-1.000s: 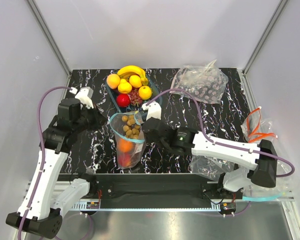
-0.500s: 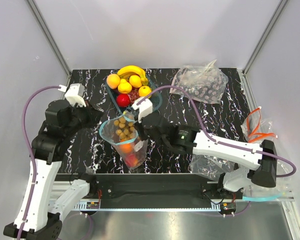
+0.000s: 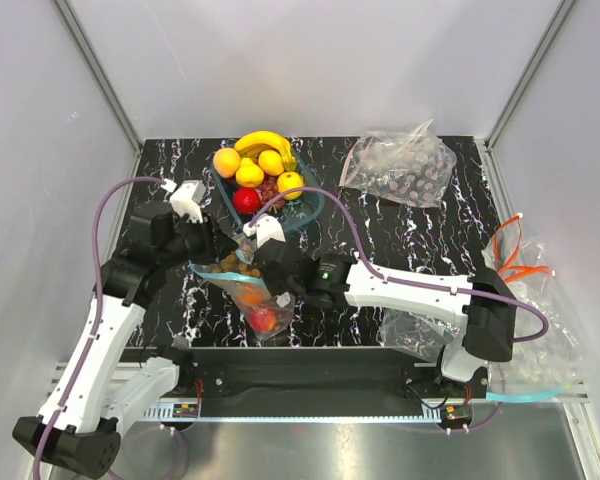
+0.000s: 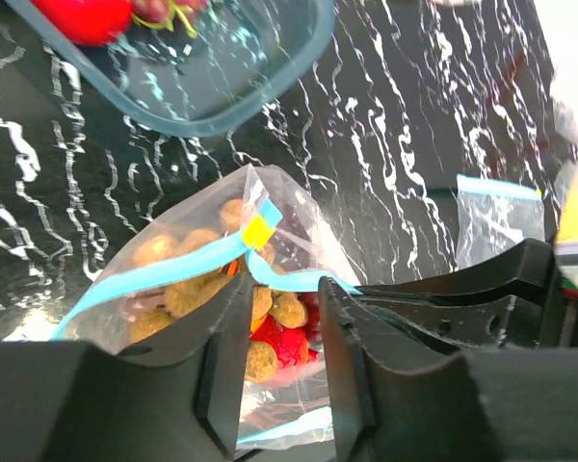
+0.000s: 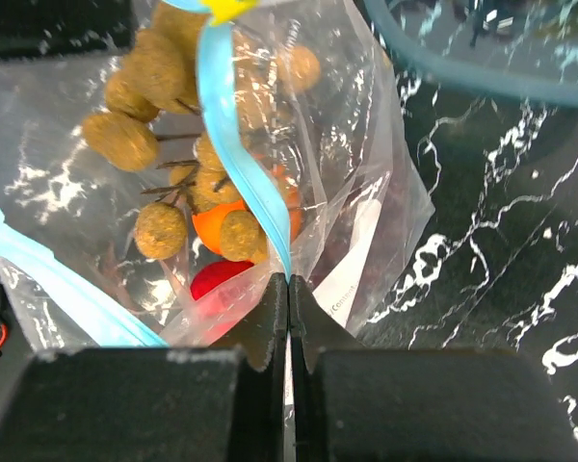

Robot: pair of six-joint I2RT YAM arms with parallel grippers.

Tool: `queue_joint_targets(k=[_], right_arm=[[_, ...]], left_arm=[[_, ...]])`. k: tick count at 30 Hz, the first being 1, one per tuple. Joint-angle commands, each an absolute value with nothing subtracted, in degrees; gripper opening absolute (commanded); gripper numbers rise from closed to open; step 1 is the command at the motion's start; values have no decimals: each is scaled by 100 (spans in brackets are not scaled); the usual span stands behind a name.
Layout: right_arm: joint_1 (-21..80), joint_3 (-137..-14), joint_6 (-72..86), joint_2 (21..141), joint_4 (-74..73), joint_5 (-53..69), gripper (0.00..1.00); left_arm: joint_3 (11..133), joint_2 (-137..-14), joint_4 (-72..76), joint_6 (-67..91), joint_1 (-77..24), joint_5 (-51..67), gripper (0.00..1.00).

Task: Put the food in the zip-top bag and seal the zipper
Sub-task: Adjust the zipper food storage bag at the center of the board.

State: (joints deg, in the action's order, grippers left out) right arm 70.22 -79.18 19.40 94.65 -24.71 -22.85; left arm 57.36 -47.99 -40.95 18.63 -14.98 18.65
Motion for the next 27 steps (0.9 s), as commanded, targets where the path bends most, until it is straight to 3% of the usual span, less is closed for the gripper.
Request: queue_joint_targets(k=[1, 11, 15, 20, 27], right_arm=[[6996, -7849, 2329, 9106, -2224, -2381, 0], [6900, -7735, 2566, 8930, -2145, -2769, 0], [6873, -7629, 2558, 8737, -2013, -2760, 0], [6856, -7629, 2619, 8666, -2135, -2953, 0], [6671, -7480, 2979, 8473, -2338, -3243, 0]], left_arm=[[5713, -4895, -3604, 1810, -1705, 1996, 39], [5370, -5326, -3498, 1925, -2302, 1855, 38], [5449, -5527, -3839, 1907, -2434, 1180, 40], [5598, -5695, -4183, 1969, -2443, 440, 28], [5792, -5362, -4578, 1890, -2443, 115, 21]])
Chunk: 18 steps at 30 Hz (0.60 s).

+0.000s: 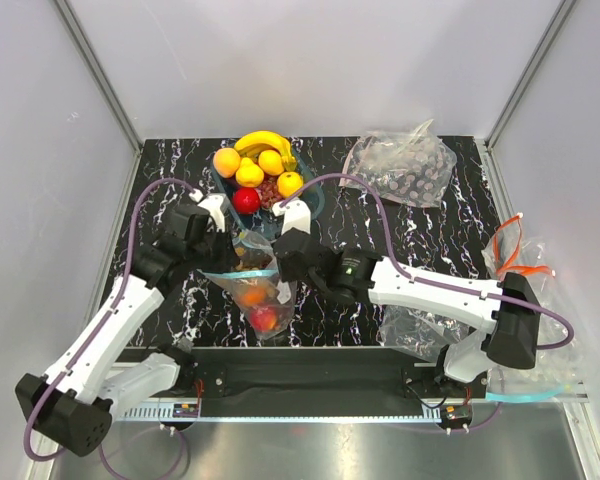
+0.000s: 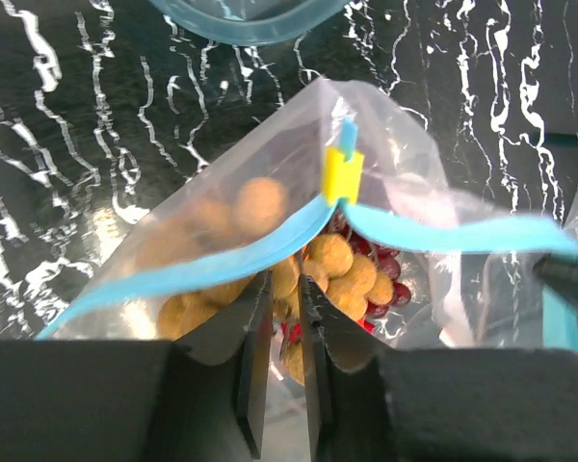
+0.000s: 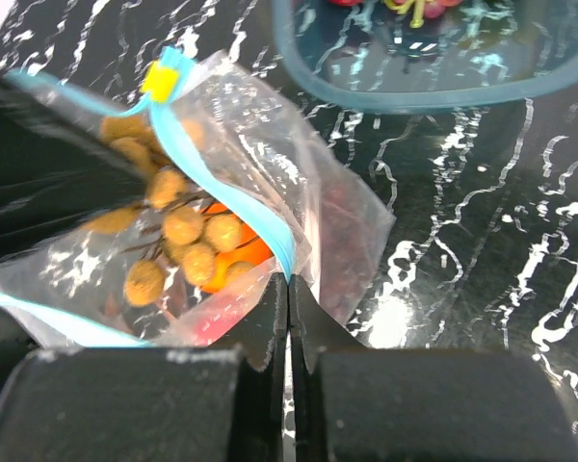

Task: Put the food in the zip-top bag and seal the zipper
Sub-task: Adjust the zipper food storage bag at the center of the board.

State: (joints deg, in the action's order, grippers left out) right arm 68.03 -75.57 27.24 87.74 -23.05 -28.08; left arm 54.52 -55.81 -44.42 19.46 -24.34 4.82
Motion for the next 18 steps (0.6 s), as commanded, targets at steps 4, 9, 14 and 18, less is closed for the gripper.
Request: queue_joint_targets(k=[4, 9, 14, 18], right_arm=[[6662, -7383, 2962, 8394, -2259, -3199, 0], [6645, -7436, 2953, 8367, -2364, -3217, 0], [6618, -7400, 2971, 8323, -2452, -3261, 0], [6583, -7348, 2953, 8236, -2478, -3252, 0]], left_arm=[[6055, -5221, -4728, 1907, -2452, 26, 43], [6486, -5010, -4965, 1890, -2452, 44, 60], [6820, -5071, -5439, 1863, -2443, -693, 63], [6707, -5106, -5528, 1881, -2452, -1168, 67]])
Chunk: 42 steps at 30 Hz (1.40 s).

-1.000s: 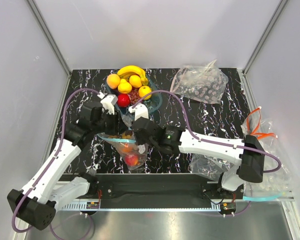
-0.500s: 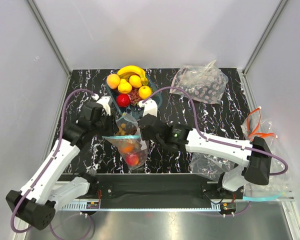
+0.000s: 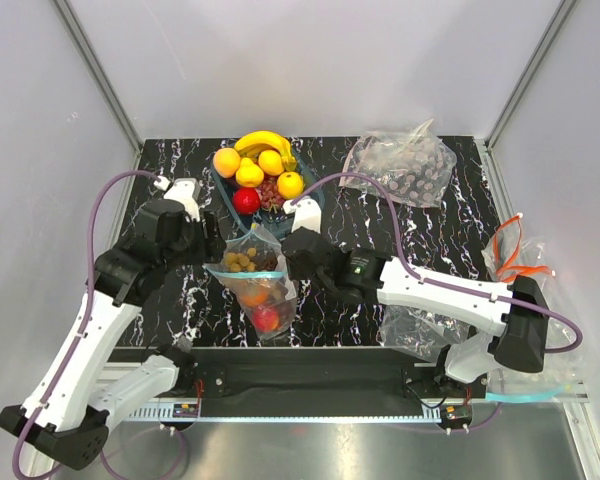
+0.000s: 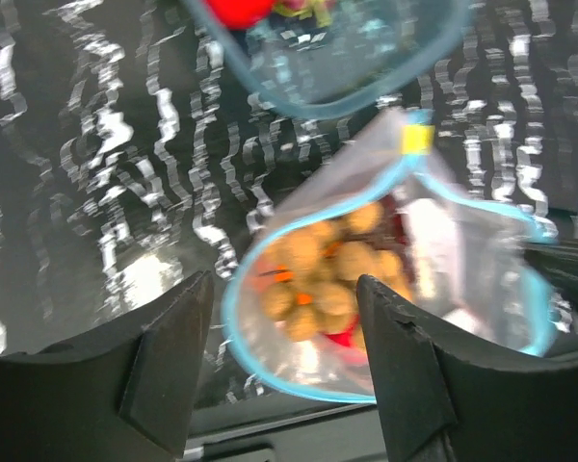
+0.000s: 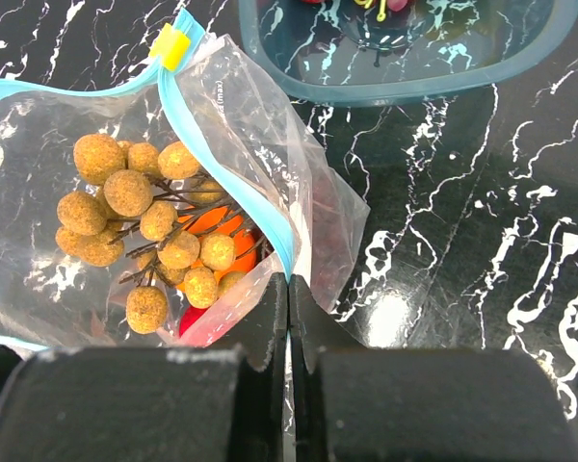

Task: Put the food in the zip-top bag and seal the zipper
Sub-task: Adjust the zipper food storage bag at the center of the board.

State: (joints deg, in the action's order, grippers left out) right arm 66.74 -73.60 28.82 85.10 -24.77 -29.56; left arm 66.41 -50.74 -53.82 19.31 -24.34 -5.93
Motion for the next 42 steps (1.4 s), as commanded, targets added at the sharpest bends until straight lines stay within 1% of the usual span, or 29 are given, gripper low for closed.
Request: queue_joint_targets(k=[1, 5, 7, 8, 9, 11, 12, 13, 17, 20, 21, 24, 27, 29, 33, 35, 39, 42], right_arm=[[6583, -7339, 2936, 8227, -2479, -3243, 0], [6557, -7339, 2909, 8183, -2505, -3261, 0], [6557, -7348, 2874, 8174, -2505, -3226, 0], [6548, -7356, 2848, 8183, -2505, -3208, 0], [6557, -7374, 2787, 8209, -2496, -3199, 0], [6557, -7444, 2716, 8279, -2470, -3120, 0], [6548, -7505, 2629, 8305, -2400, -3016, 0], [6557, -7549, 2602, 8332, -2356, -2962, 0], [6557, -7874, 2356, 8647, -2022, -2497, 0], [6557, -8392, 2163, 9068, -1820, -2058, 0], [6548, -8733, 2136, 9183, -1811, -1830, 0], [6548, -9331, 2101, 9632, -1811, -1460, 0], [6539, -9579, 2179, 9922, -1828, -1406, 0], [6461, -9580, 2241, 10071, -1837, -1371, 0], [6311, -9291, 2443, 10230, -1714, -1143, 0], [6276, -9237, 2513, 10344, -1722, -1143, 0], [6214, -9010, 2549, 10424, -1837, -1151, 0], [6153, -8755, 2549, 10292, -1775, -1151, 3]], left_arm=[[6680, -5133, -5528, 1916, -2443, -1186, 67], [6522, -5360, -5546, 2021, -2452, -1204, 68], [6381, -5414, -5485, 2030, -2443, -1126, 64], [6337, -5449, -5397, 2030, -2443, -1047, 60], [6302, -5467, -5344, 2030, -2452, -820, 47], [6249, -5502, -5187, 2013, -2443, -564, 25], [6284, -5511, -5159, 2021, -2435, -406, 7], [6319, -5511, -5133, 2021, -2435, -387, 0], [6731, -5405, -5255, 2013, -2373, -842, 0], [7336, -5344, -5631, 2013, -2285, -1729, 0], [7539, -5326, -5764, 2082, -2276, -2314, 0], [7989, -5142, -5950, 2118, -2276, -2733, 0], [8121, -5115, -5888, 1899, -2276, -2655, 0], [7990, -5229, -5828, 1829, -2276, -2602, 0], [7112, -5370, -5318, 1723, -2276, -1884, 0], [6681, -5501, -5081, 1731, -2276, -1723, 0], [6425, -5643, -4922, 1653, -2268, -1617, 0], [6372, -5555, -4834, 1521, -2268, -1696, 0]])
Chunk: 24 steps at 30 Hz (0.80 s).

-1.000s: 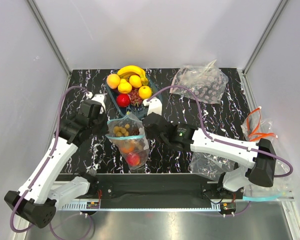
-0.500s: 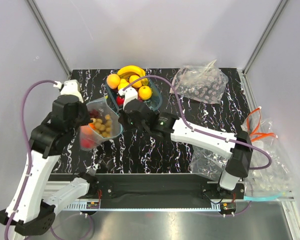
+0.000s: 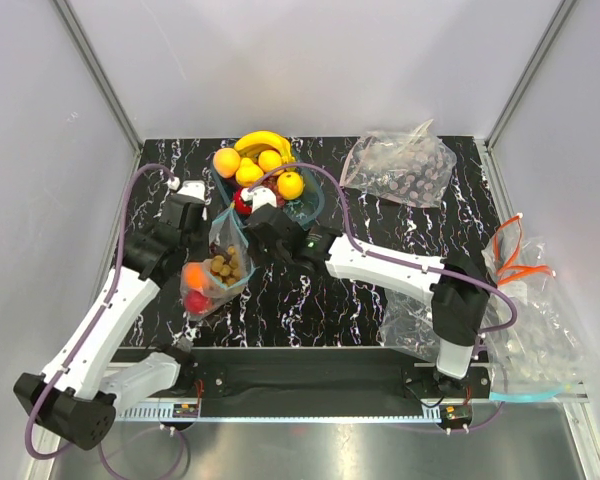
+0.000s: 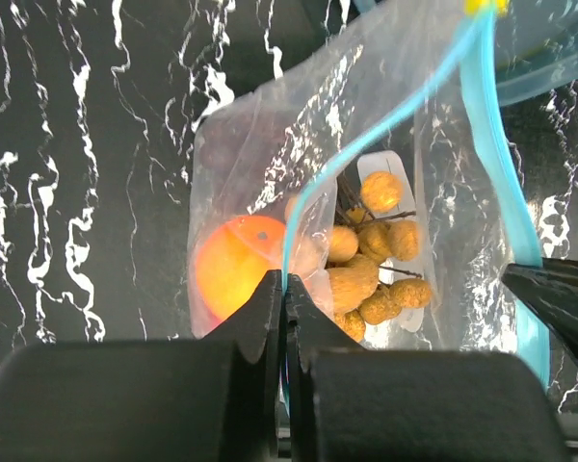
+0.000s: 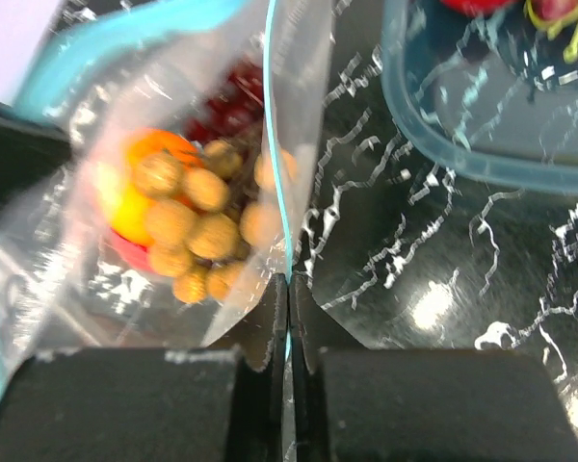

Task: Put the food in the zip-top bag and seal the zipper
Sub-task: Adjust the zipper food storage bag at the center of the board, then pick up the fake fruit from the bin.

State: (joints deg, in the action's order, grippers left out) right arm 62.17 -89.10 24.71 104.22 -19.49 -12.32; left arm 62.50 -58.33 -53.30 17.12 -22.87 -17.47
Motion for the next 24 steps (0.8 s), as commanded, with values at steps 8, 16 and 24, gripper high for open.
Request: queue_joint_targets(k=[8, 16, 24], right_arm=[[5846, -8438, 2496, 9800, -1688, -1230, 29], [5169, -8253, 2470, 9501, -1354, -985, 44], [4457, -9217, 2470, 10536, -1397, -457, 64]], left_arm=[[6267, -5458, -4720, 1652, -2110, -1960, 0], [5810, -5142, -4421, 1775, -1574, -1626, 0], [5722, -4808, -4307, 1854, -1266, -1644, 0]])
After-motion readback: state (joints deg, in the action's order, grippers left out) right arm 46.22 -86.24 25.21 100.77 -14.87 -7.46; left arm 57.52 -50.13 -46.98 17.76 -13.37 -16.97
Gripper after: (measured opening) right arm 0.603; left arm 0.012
